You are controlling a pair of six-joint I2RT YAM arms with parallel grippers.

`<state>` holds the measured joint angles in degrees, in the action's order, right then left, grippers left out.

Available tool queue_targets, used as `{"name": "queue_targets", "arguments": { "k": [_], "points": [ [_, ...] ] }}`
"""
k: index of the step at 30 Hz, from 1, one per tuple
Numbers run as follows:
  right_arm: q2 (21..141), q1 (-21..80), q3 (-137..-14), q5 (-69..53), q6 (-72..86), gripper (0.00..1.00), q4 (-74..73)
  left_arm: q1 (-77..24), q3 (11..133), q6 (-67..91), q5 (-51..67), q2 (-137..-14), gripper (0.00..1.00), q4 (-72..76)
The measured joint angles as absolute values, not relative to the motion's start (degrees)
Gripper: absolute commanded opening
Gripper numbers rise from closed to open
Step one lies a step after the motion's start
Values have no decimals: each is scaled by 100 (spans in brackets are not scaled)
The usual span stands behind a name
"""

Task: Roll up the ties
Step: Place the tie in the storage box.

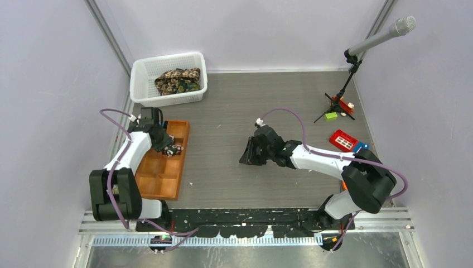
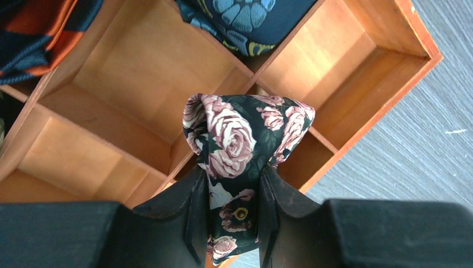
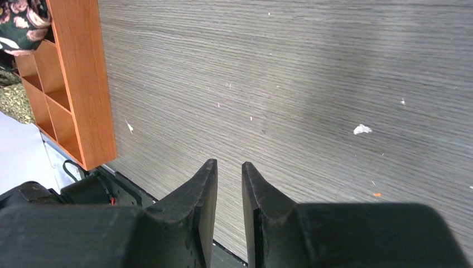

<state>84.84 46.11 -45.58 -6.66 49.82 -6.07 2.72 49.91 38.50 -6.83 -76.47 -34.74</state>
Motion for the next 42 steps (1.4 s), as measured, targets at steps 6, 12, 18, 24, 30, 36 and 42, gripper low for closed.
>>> {"name": "queue_targets", "arguments": {
  "k": [6, 12, 18, 24, 30, 36, 42],
  "points": [
    [8372, 4611, -4495, -666, 4982, 28, -661, 274, 4858, 4077, -851, -7856, 19, -3022],
    [8261, 4611, -4493, -646, 4982, 28, -744, 263, 4670, 4355, -891, -7736, 53, -2781],
    [8193, 4611, -4493, -613, 4963, 28, -845, 263, 4493, 4473, -880, -7330, 80, -2665],
    [8073, 4611, -4678, -515, 4871, 29, -1173, 281, 4488, 4469, -974, -6556, 100, -2912],
    [7811, 4611, -5336, -325, 4499, 51, -1699, 283, 4709, 4442, -1072, -5745, 100, -3524],
    [7308, 4611, -6198, 60, 3929, 86, -2169, 283, 5253, 4327, -1041, -4799, 100, -4003],
    [6270, 4611, -6276, 821, 3734, 100, -2110, 283, 5476, 4001, -587, -3905, 100, -4110]
  ]
}}
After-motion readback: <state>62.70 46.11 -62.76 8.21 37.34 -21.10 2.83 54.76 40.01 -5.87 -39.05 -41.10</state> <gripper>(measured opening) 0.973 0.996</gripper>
